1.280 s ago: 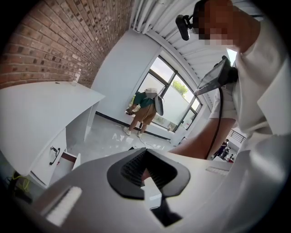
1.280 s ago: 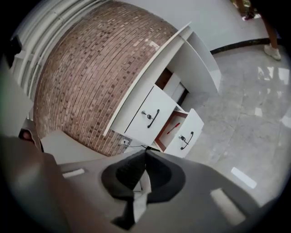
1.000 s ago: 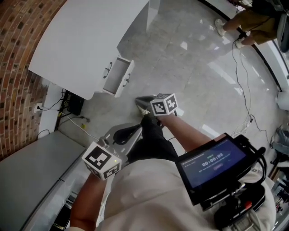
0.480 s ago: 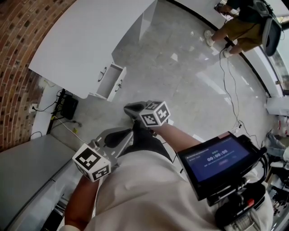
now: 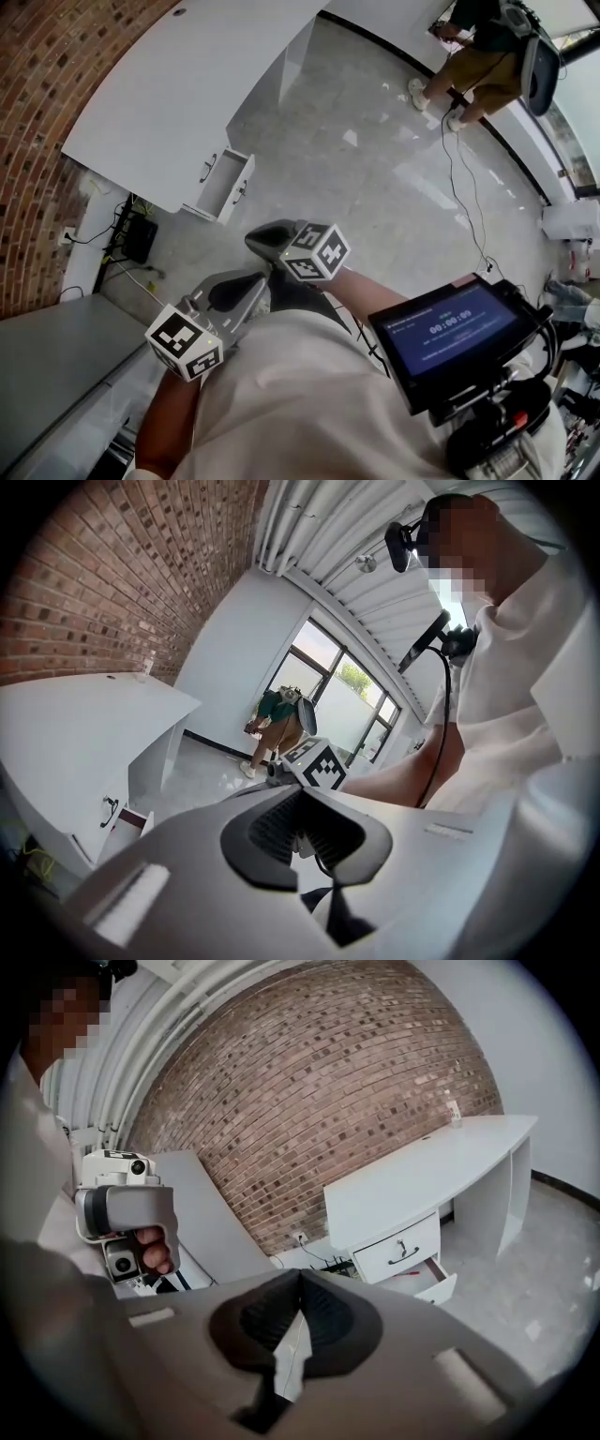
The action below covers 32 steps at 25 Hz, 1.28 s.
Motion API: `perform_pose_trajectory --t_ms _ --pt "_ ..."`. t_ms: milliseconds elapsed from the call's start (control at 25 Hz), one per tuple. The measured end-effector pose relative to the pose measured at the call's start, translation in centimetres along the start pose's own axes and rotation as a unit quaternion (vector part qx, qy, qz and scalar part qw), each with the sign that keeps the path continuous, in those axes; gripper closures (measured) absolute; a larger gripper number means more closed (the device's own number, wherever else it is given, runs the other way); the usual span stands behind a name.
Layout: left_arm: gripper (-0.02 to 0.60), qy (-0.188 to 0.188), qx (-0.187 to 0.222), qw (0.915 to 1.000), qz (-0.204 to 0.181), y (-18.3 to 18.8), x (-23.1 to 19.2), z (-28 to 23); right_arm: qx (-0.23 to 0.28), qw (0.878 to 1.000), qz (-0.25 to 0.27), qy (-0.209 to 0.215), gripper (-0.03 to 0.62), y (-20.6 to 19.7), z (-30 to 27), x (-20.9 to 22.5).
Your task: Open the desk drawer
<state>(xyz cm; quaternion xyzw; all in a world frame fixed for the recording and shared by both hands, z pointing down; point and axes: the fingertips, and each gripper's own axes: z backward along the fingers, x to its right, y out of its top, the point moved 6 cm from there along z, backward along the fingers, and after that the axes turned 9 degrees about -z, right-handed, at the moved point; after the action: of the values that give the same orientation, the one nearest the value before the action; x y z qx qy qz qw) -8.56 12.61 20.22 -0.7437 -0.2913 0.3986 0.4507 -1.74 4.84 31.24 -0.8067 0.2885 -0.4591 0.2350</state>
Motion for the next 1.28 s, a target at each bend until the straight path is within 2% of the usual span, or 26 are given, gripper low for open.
perform_pose_trajectory --t_ms 360,520,680,1280 --pt "0.575 0.001 0.011 0.9999 -0.002 -0.1 -0.2 1.4 0.0 0.999 0.032 0.002 0.591 0.7 -0.7 -2.4" --pt "0.575 0.003 0.012 0.9999 0.007 -0.4 -1.7 2.0 -0.007 0.999 0.042 0.0 0.591 1.3 -2.0 -2.1" --pt "0.575 0.005 0.01 0.9999 0.009 -0.7 -0.7 1.8 -0.007 0.999 0.048 -0.001 0.592 0.7 -1.4 -2.5" --pt "0.575 0.006 0.008 0.9997 0.024 -1.4 -1.7 1.8 -0.036 0.996 0.083 0.002 0.591 0.5 -2.7 -2.5"
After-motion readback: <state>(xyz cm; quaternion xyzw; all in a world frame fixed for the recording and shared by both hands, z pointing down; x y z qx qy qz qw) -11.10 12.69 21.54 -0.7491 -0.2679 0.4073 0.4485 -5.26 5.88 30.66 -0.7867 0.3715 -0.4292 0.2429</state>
